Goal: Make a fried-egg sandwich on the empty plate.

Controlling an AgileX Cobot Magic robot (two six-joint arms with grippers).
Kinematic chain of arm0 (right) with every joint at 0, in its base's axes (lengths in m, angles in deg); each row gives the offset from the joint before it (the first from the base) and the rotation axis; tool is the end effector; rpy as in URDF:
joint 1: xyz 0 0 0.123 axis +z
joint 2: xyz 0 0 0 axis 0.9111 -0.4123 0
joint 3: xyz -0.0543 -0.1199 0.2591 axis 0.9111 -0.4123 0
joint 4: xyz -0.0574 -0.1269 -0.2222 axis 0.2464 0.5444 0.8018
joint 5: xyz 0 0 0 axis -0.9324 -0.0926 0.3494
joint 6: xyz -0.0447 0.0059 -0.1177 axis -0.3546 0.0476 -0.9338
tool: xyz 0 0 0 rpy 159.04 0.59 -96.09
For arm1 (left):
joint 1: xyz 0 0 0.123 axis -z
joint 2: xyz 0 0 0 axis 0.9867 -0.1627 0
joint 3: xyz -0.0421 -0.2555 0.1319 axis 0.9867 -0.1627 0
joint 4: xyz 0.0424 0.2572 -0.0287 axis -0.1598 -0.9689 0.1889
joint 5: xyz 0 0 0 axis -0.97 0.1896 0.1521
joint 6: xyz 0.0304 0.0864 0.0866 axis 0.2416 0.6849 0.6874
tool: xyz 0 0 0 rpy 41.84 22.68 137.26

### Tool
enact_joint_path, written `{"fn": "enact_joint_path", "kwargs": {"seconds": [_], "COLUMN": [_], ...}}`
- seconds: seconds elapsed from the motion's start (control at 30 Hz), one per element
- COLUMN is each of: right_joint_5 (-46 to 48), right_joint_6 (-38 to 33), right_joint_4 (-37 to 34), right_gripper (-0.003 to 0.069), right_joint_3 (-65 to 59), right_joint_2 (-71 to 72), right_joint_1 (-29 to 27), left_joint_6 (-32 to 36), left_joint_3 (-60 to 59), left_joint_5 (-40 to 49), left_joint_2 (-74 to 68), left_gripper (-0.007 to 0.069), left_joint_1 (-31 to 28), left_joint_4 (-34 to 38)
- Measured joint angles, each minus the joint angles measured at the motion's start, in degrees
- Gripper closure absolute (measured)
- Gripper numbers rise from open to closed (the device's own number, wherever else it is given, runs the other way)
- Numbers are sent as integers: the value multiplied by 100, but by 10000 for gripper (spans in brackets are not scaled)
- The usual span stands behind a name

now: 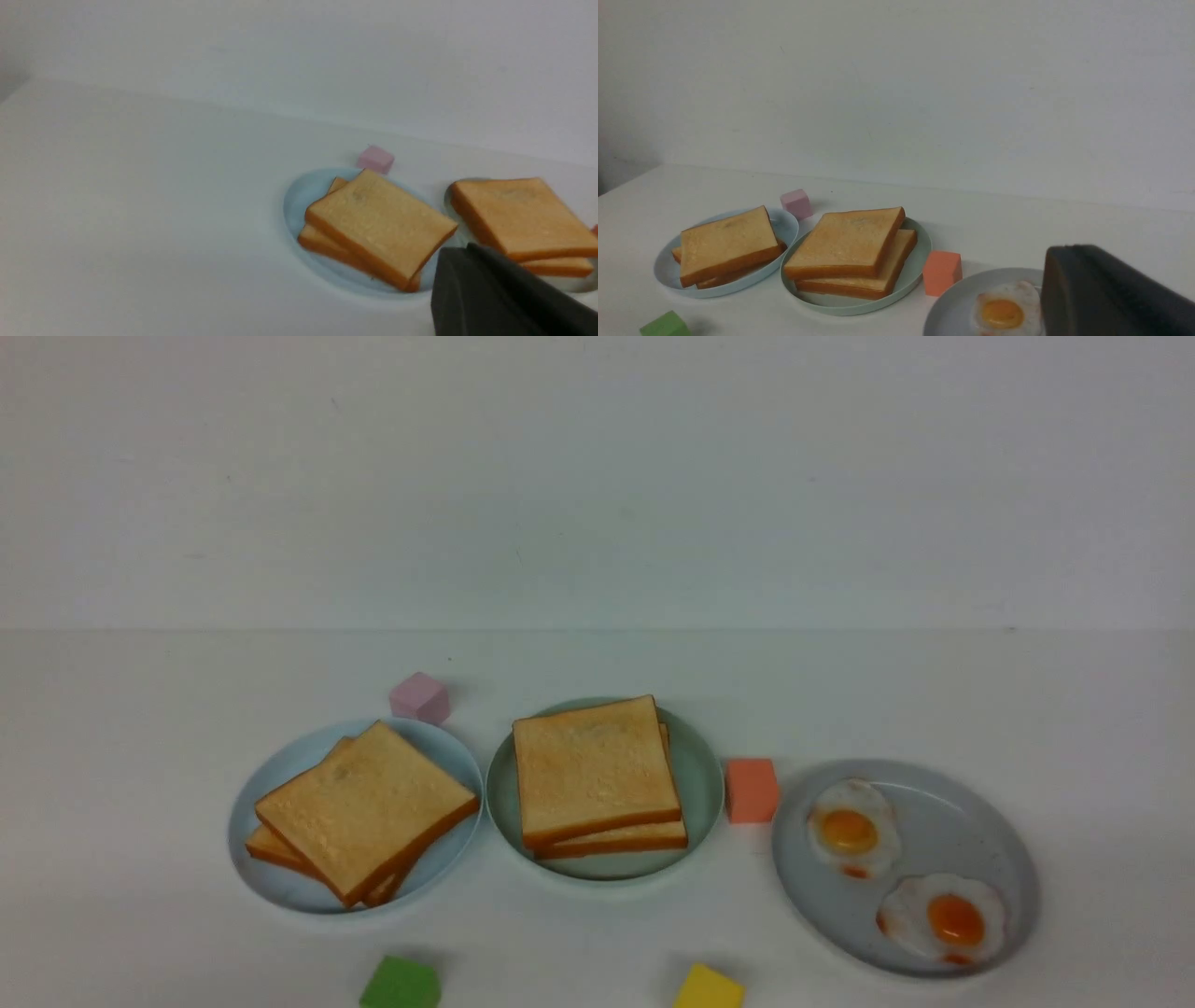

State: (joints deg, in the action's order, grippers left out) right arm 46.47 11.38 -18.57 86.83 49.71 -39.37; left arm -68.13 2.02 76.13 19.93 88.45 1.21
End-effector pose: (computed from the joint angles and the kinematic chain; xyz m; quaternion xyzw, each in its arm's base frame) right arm 0.0900 0.0368 0.2549 -0.1105 0.7002 0.1730 0.6838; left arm 0.0882 -0.0059 0.2080 -0.0640 0.7622 -0.1098 0.6347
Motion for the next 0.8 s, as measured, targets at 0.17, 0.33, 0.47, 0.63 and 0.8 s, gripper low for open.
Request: {"fn": "enact_joint_path", "kwargs": {"seconds": [0.17, 0.33, 0.47, 0.63, 0.8], "right_joint_5": [-11, -6, -6, -6, -6], "right_joint_6": [0, 0, 0, 0, 0], "right_joint_4": [0, 0, 0, 0, 0], "right_gripper": [652, 652, 652, 652, 647], "right_joint_3": [0, 0, 0, 0, 0], "right_joint_2": [0, 0, 0, 0, 0], "right_joint_1": [0, 0, 0, 0, 0], "left_joint_6": [-259, -145, -5, 736, 1182], "left_joint_3": [-685, -698, -698, -698, -698], "left_joint_5": [140, 399, 399, 376, 363], "left_joint_2": [6, 6, 6, 6, 6], "left_gripper": [638, 637, 634, 629, 627], "left_joint_1": [-116, -141, -144, -287, -679], "left_joint_4": [-503, -770, -770, -403, -148]}}
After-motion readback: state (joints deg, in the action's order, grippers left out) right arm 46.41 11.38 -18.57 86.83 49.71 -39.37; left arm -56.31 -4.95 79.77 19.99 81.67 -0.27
